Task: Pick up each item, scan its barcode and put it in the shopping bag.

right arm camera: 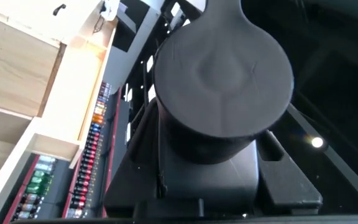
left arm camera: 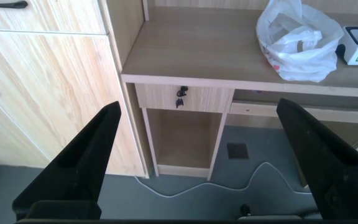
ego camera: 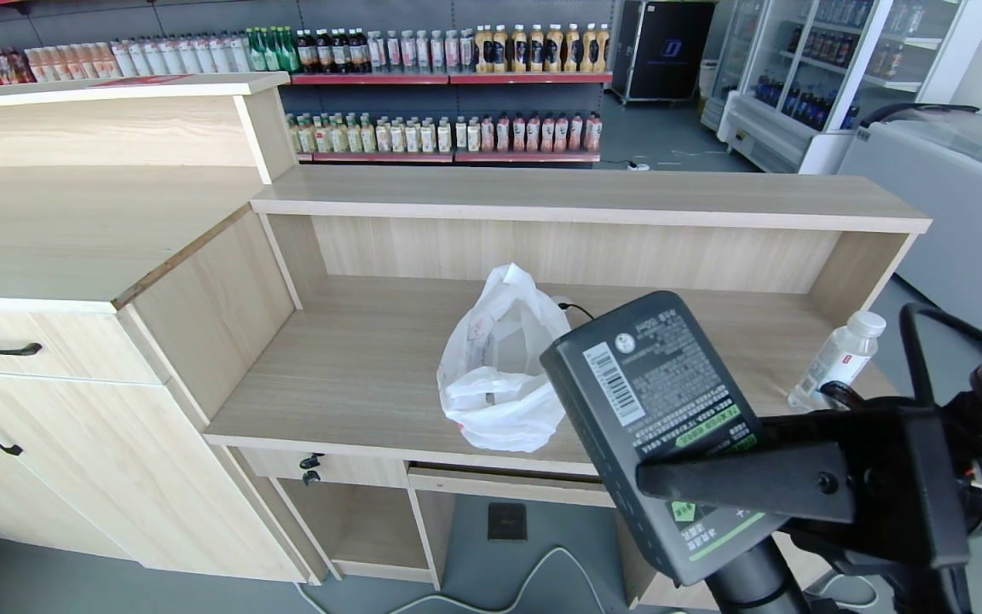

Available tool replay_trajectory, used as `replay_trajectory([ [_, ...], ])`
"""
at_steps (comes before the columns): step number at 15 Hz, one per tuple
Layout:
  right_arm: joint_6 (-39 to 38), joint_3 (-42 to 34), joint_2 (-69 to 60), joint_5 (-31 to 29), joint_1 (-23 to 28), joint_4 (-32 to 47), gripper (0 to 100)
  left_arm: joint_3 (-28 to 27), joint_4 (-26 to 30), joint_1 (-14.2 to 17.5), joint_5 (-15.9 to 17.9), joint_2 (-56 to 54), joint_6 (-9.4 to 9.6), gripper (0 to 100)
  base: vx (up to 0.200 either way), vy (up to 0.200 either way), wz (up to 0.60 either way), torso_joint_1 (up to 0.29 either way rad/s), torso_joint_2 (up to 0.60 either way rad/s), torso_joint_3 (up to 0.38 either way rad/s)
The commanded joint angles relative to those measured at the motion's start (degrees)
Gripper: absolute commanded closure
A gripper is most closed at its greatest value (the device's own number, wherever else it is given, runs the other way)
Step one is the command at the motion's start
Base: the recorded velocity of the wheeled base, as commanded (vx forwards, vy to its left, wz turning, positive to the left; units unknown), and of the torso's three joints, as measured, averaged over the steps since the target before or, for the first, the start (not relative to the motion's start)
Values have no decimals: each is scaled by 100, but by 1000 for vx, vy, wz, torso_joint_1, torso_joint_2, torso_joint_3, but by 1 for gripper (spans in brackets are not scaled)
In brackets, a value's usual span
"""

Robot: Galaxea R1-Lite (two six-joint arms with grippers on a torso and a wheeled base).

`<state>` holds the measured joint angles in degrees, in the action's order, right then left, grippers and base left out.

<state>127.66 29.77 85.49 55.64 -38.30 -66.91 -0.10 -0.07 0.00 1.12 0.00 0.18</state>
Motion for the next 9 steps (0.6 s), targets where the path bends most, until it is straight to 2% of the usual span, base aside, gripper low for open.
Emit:
replay_trajectory([
  [1, -66, 64, 2, -27, 33, -23, 100, 1, -1, 0, 2, 0, -1, 0, 0, 0, 0, 0, 0, 0],
  [3, -426, 170, -41, -62, 156, -41, 100, 1, -1, 0, 2, 9, -1, 0, 0, 0, 0, 0, 0, 0],
  [5, -1033, 345, -138, -598, 332, -103, 100, 1, -1, 0, 2, 9, -1, 0, 0, 0, 0, 0, 0, 0],
  [6, -2096, 372, -305, -1732, 833, -278, 100, 1, -1, 0, 2, 9, -1, 0, 0, 0, 0, 0, 0, 0],
  [7, -2931, 345, -288, -2312, 1132, -349, 100, 1, -1, 0, 2, 0, -1, 0, 0, 0, 0, 0, 0, 0],
  [9, -5216, -59, -200, -3446, 1730, -322, 100, 1, -1, 0, 2, 9, -1, 0, 0, 0, 0, 0, 0, 0],
])
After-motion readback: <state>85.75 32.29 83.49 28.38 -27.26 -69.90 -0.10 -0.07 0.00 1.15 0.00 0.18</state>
